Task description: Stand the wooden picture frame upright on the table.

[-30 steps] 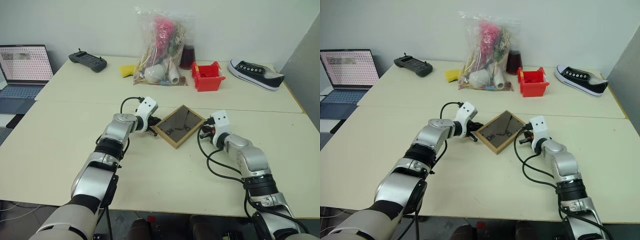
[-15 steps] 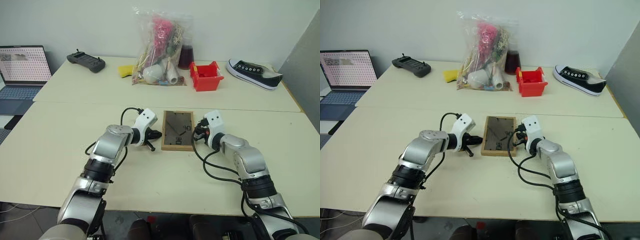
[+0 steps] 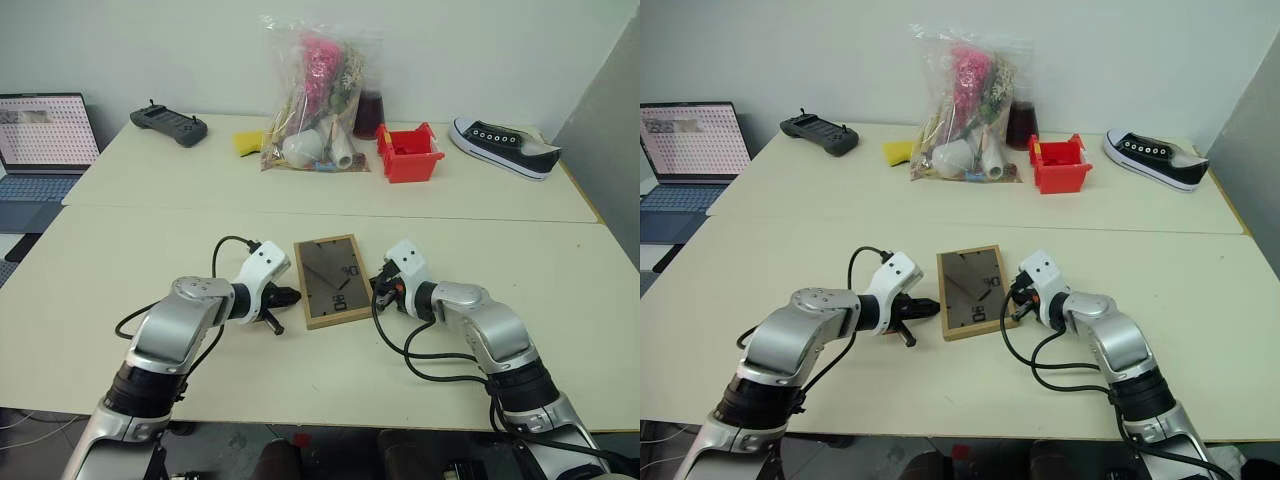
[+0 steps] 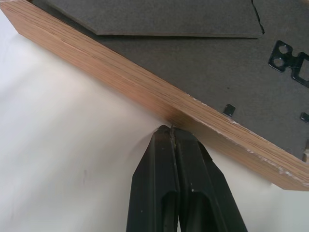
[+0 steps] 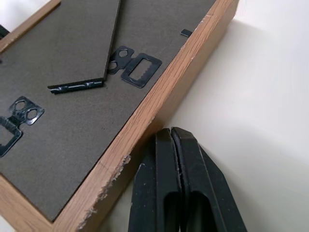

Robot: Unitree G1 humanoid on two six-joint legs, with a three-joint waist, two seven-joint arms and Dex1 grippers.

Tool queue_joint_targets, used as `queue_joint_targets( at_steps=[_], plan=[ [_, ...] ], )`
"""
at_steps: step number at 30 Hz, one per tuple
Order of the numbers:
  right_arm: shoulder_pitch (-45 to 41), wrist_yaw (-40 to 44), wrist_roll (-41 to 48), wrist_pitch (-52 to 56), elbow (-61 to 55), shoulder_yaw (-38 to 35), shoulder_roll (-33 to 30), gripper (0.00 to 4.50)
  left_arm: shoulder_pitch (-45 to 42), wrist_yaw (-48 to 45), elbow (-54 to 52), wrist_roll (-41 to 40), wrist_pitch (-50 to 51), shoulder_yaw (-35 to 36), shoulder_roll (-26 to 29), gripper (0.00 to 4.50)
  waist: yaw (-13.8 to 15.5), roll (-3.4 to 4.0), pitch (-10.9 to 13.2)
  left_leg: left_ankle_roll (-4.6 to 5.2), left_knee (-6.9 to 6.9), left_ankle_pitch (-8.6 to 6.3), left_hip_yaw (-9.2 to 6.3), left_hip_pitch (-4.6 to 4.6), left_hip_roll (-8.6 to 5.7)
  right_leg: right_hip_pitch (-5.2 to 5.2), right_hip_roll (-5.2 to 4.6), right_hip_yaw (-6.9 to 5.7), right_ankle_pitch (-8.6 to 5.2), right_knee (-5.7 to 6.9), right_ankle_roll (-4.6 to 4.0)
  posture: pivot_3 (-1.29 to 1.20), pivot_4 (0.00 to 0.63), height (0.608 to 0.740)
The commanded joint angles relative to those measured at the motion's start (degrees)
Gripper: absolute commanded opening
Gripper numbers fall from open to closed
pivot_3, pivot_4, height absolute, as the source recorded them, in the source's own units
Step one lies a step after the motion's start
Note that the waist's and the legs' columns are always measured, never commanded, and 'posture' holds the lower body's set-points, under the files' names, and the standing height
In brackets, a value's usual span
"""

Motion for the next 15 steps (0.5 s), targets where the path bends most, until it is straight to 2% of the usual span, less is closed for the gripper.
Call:
queue_joint_targets(
  at_steps=[1, 3, 5, 6, 8, 10, 11, 12, 15],
  plan=[
    [0.1, 2.8, -1.8, -3.8, -0.9, 1.5, -3.9, 0.03, 2.5, -1.6, -3.7, -2.1, -1.1, 2.0, 4.6, 0.01, 0.0, -0.01, 0.0, 0.00, 0.00, 0.00, 0.00, 0.00, 0.00, 0.01, 0.00, 0.00, 0.00, 0.00, 0.00, 0.00, 0.150, 0.740],
    [-0.6, 2.8, -3.2, -7.5, 1.4, 0.7, -5.5, 0.03, 4.4, -3.7, -4.4, -5.5, -1.4, 5.1, 5.9, 0.01, 0.0, -0.01, 0.0, 0.00, 0.00, 0.00, 0.00, 0.01, -0.01, 0.01, 0.00, 0.01, 0.00, -0.01, 0.00, 0.00, 0.150, 0.740],
    [-1.5, 3.5, -3.2, -10.0, 3.3, -0.3, -6.4, 0.00, 6.5, -6.6, -5.3, -12.0, 2.2, 10.2, 5.9, 0.39, 0.0, -0.01, 0.0, 0.00, 0.00, 0.00, 0.02, 0.02, 0.00, 0.01, -0.01, 0.01, 0.00, -0.01, 0.00, 0.00, 0.150, 0.740],
    [-1.7, 3.8, -3.1, -10.6, 3.9, -0.5, -6.5, 0.00, 7.1, -7.2, -5.5, -14.2, 3.7, 11.7, 5.9, 0.43, 0.0, -0.02, 0.0, 0.01, 0.00, 0.00, 0.02, 0.03, 0.00, 0.01, -0.01, 0.00, 0.00, -0.01, 0.00, 0.00, 0.150, 0.740],
    [-2.7, 5.0, -3.5, -12.6, 6.0, -0.5, -7.0, 0.00, 6.0, -10.2, -2.5, -24.2, 17.3, 21.1, 4.0, 0.88, 0.0, -0.02, 0.0, 0.01, 0.01, -0.01, 0.01, 0.02, 0.00, 0.02, -0.01, -0.01, 0.00, -0.01, 0.00, 0.00, 0.150, 0.740],
    [-3.1, 6.3, -3.8, -14.2, 7.3, 0.0, -7.3, 0.00, 3.8, -10.4, 0.7, -29.4, 26.9, 26.3, 2.5, 1.28, -0.1, -0.03, 0.0, 0.01, 0.02, -0.01, 0.01, 0.02, 0.00, 0.01, 0.00, -0.05, -0.01, 0.00, 0.00, 0.00, 0.150, 0.740],
    [-3.1, 6.8, -4.0, -14.8, 7.5, 0.5, -7.5, 0.00, 2.9, -9.9, 1.7, -30.3, 29.5, 27.3, 2.2, 1.40, -0.1, -0.03, 0.0, 0.02, 0.02, -0.01, -0.02, 0.01, 0.00, 0.02, 0.00, -0.08, -0.01, 0.00, 0.00, 0.00, 0.150, 0.740],
    [-3.1, 7.4, -4.3, -15.4, 7.8, 1.0, -7.6, 0.00, 2.0, -8.9, 3.5, -31.6, 31.3, 28.2, 1.8, 1.71, -0.1, -0.03, 0.0, 0.02, 0.02, -0.01, -0.07, 0.01, 0.00, 0.02, 0.00, -0.13, -0.01, 0.00, 0.00, 0.00, 0.150, 0.740],
    [-3.0, 8.1, -4.6, -16.0, 7.9, 1.4, -7.0, 0.00, 0.8, -5.3, 7.9, -34.0, 32.7, 29.2, 0.5, 2.32, -0.1, -0.03, 0.0, 0.01, 0.01, -0.01, -0.11, 0.02, -0.01, 0.06, 0.00, -0.13, -0.01, -0.02, 0.00, 0.00, 0.150, 0.740]
  ],
)
